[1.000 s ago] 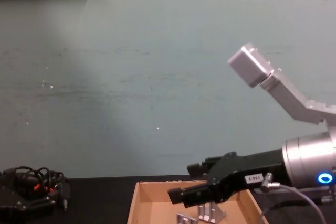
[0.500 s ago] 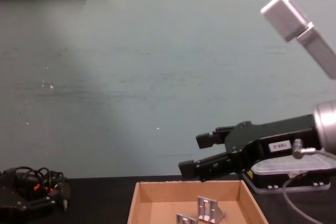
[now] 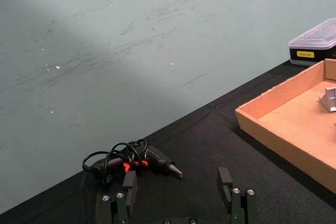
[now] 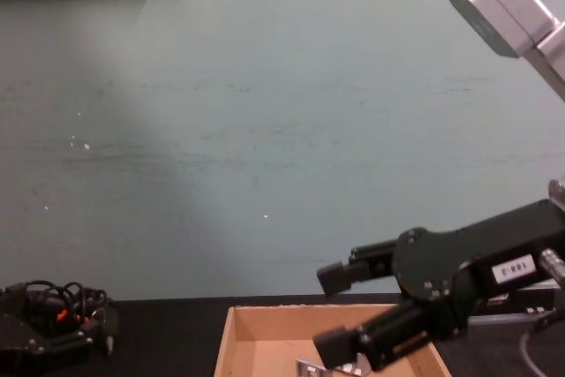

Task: Use one hand to pick up the angle iron from the table and place it into the box.

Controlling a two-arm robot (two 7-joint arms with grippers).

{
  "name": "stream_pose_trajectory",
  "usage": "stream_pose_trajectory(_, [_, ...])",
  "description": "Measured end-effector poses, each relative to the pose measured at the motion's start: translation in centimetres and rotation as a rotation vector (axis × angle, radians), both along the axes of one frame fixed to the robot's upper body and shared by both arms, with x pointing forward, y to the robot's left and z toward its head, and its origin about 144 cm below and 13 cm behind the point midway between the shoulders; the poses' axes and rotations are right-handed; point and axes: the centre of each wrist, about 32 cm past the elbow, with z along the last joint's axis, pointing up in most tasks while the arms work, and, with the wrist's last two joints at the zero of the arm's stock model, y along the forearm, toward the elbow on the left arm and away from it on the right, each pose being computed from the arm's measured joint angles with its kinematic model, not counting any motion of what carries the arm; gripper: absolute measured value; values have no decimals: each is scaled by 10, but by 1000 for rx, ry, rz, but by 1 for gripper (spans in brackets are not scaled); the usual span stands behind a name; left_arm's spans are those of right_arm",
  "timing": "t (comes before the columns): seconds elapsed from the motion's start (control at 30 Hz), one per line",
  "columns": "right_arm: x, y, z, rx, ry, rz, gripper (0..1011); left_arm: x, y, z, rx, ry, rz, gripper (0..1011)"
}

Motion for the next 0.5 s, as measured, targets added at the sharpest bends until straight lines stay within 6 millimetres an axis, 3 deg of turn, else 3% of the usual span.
stream_pose_trajectory(0.5, [2, 2, -9, -123, 34, 134, 1002, 0, 0, 0, 0, 0, 0, 1000])
